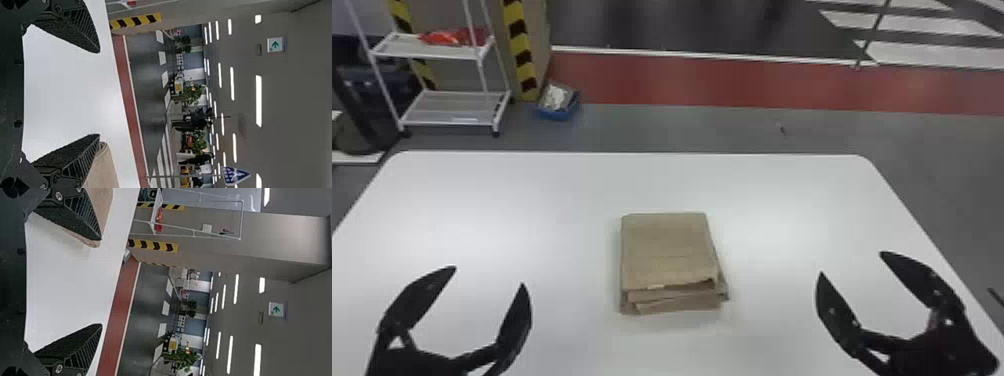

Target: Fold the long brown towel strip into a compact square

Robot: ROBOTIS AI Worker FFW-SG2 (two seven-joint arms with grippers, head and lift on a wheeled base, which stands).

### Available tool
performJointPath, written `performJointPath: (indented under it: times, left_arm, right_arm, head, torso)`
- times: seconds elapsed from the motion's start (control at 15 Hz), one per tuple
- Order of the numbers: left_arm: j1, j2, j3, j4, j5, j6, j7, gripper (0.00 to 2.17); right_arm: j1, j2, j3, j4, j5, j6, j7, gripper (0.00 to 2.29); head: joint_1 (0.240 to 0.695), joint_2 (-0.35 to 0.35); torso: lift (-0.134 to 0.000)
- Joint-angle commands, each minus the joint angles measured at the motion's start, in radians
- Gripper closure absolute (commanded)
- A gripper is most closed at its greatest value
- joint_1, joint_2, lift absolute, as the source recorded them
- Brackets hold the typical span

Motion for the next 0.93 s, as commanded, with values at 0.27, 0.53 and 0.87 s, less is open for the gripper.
performJointPath:
  times: [0.27,0.53,0.87]
  left_arm:
    - [-0.010,-0.004,0.031,-0.010,0.004,0.051,-0.013,0.13]
    - [-0.018,-0.004,0.082,-0.036,0.017,0.036,-0.016,0.13]
    - [-0.045,-0.004,0.115,-0.085,0.081,0.306,-0.057,0.13]
  right_arm:
    - [0.010,0.001,0.006,0.000,-0.027,-0.006,-0.009,0.11]
    - [0.010,0.001,0.009,0.016,-0.025,-0.030,-0.009,0.11]
    - [0.011,0.001,0.033,0.016,-0.013,-0.012,-0.008,0.11]
  head:
    - [0.695,-0.089]
    - [0.695,-0.060]
    - [0.695,-0.027]
  torso:
    - [-0.125]
    - [-0.125]
    - [-0.125]
